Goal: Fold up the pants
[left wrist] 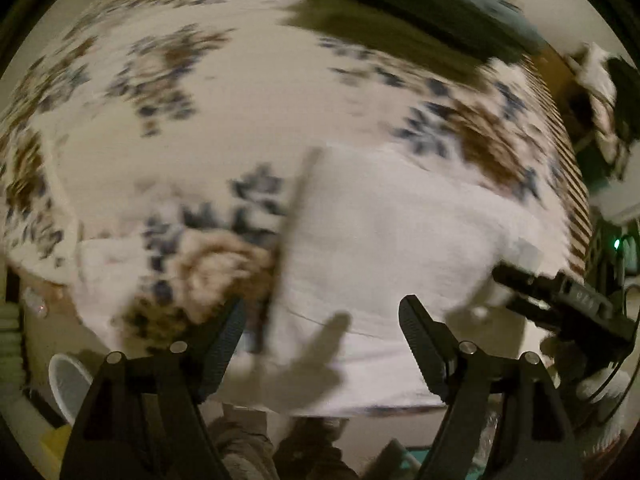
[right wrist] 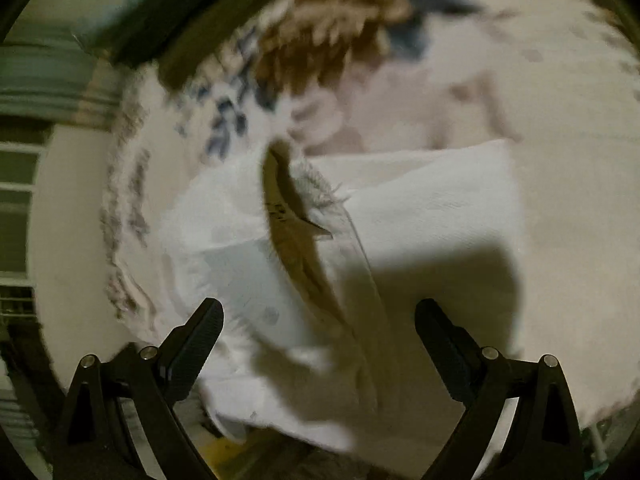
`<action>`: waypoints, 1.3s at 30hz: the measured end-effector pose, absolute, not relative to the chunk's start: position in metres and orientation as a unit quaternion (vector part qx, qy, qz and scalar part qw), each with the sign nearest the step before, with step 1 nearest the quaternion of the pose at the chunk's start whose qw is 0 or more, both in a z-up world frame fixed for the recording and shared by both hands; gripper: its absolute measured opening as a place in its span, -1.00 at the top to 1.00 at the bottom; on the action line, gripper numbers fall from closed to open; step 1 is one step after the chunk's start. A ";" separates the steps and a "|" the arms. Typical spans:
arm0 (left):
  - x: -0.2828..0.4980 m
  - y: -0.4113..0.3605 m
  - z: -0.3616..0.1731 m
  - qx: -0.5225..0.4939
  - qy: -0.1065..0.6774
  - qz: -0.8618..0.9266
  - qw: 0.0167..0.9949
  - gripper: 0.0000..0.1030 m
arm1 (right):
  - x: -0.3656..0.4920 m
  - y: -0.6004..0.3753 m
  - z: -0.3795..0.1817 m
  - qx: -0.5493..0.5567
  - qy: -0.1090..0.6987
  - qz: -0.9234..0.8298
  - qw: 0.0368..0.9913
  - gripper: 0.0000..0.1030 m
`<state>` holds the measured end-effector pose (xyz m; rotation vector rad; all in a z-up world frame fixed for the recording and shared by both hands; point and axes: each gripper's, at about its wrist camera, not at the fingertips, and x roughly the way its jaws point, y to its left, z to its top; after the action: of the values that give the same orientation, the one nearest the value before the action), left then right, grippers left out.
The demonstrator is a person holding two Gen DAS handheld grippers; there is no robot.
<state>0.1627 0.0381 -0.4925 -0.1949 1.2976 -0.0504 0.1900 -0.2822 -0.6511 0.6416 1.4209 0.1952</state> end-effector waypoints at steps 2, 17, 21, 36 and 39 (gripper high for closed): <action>0.164 0.051 -0.495 -0.091 0.600 -0.002 0.795 -0.49 | 0.193 -0.272 -0.647 0.288 0.622 0.092 0.723 -0.15; 0.177 0.025 -0.492 -0.126 0.585 -0.036 0.801 -0.49 | 0.098 -0.368 -0.557 0.272 0.564 -0.065 0.777 0.73; 0.190 -0.007 -0.509 -0.140 0.600 -0.071 0.785 -0.50 | 0.074 -0.412 -0.579 0.310 0.573 -0.105 0.751 0.73; 0.218 -0.046 -0.573 -0.196 0.626 -0.153 0.739 -0.14 | 0.028 -0.471 -0.639 0.476 0.575 -0.097 0.658 -0.49; 0.211 -0.046 -0.569 -0.185 0.615 -0.161 0.749 0.25 | 0.006 -0.471 -0.654 0.537 0.560 -0.082 0.625 -0.49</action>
<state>0.2110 -0.0456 -0.5692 -0.4046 1.3441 -0.3528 0.0058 -0.4707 -0.6538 1.2315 1.2860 -0.1884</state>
